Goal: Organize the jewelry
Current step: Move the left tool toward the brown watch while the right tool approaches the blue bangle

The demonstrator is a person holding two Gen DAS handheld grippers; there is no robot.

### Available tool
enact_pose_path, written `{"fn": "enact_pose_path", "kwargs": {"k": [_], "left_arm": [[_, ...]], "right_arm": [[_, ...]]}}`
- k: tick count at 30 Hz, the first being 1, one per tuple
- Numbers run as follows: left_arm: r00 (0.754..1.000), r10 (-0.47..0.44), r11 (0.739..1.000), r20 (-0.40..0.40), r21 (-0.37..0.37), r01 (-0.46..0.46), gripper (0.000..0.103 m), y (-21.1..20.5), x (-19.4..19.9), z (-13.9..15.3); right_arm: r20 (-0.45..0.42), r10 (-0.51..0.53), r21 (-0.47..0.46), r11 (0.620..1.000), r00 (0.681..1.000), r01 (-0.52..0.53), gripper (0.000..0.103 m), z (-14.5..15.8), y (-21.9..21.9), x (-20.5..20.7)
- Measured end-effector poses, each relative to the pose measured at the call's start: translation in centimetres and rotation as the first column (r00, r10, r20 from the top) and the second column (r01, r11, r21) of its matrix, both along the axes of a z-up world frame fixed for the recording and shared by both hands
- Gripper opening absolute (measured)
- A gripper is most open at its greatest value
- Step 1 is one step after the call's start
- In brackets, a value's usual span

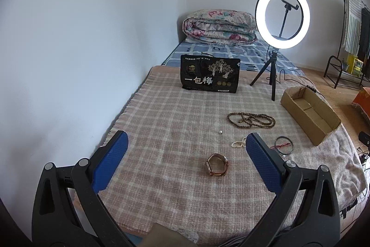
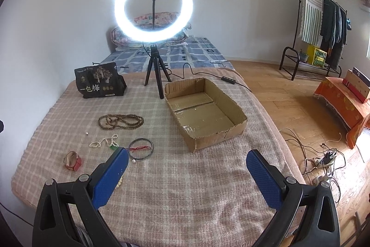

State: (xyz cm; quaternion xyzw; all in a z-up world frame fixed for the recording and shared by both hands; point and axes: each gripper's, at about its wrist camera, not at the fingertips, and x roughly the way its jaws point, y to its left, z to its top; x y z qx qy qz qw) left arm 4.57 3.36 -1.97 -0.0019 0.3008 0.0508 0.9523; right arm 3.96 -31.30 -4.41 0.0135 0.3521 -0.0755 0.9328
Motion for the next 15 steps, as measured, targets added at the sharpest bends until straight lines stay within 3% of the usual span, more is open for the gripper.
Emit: {"fn": "enact_pose_path", "kwargs": {"k": [5,15], "left_arm": [[0.999,-0.009,1.000,-0.051,-0.007,0.009,0.103,1.3,1.7,-2.5],[0.987,-0.077,0.995,-0.139,-0.075,0.067,0.103,1.8,3.7,-6.6]], "right_arm": [[-0.021,0.069,0.060,0.996,0.997,-0.067,0.103,-1.3,0.2,2.3],[-0.092,0.180,0.054,0.983,0.979,-0.176,0.102,-4.5,2.1,7.5]]}}
